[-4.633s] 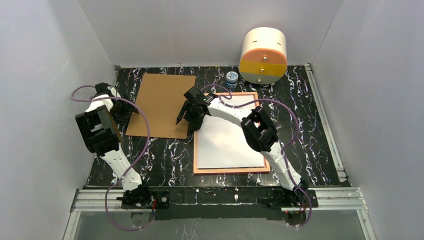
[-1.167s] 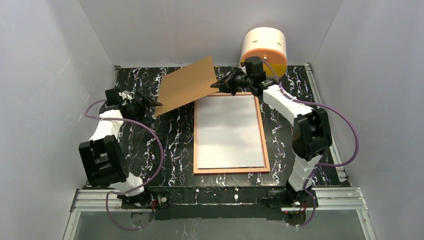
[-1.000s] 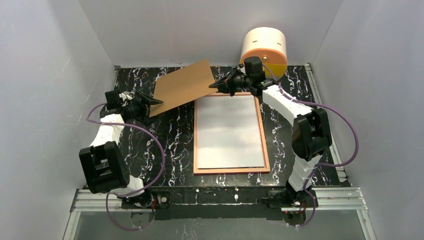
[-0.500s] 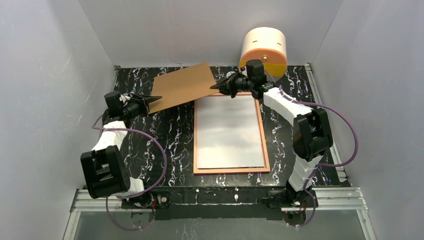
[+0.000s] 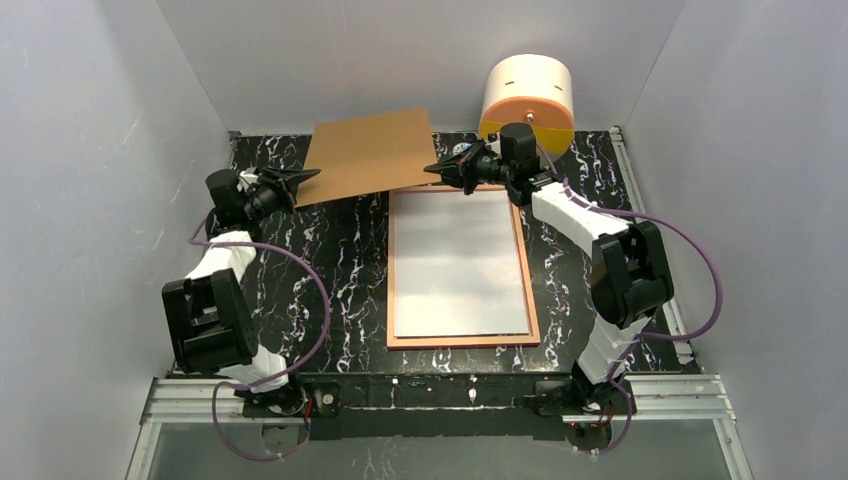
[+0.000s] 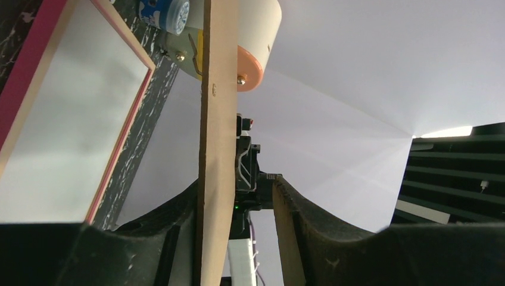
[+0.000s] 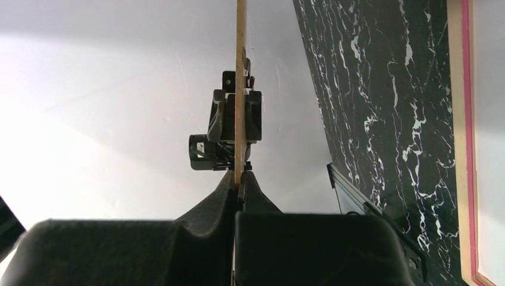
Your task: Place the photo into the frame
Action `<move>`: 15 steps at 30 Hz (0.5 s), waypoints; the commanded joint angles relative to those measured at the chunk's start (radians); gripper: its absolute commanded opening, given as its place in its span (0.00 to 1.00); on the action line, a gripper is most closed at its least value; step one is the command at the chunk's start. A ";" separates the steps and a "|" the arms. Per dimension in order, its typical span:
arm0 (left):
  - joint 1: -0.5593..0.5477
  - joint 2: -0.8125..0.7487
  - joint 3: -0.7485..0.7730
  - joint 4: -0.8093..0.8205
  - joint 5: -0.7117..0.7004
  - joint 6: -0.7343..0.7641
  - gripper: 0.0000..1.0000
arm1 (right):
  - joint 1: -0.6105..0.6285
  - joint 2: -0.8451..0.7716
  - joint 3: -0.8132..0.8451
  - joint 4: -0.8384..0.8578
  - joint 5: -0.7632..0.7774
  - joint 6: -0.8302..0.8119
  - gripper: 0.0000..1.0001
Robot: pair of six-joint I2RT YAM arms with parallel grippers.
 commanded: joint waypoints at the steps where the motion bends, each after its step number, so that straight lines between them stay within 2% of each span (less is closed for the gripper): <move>1: -0.004 -0.002 0.056 0.132 0.037 -0.057 0.08 | -0.003 -0.078 -0.053 0.153 -0.016 0.059 0.01; 2: -0.004 0.003 0.056 0.150 0.038 -0.066 0.17 | -0.005 -0.085 -0.068 0.175 -0.008 0.075 0.01; 5: -0.003 0.018 0.063 0.192 0.046 -0.090 0.31 | -0.016 -0.101 -0.099 0.232 0.017 0.112 0.01; 9: -0.004 0.038 0.079 0.212 0.054 -0.106 0.38 | -0.036 -0.104 -0.106 0.275 0.024 0.130 0.01; 15: -0.003 0.050 0.078 0.252 0.067 -0.125 0.59 | -0.065 -0.093 -0.106 0.299 0.006 0.119 0.01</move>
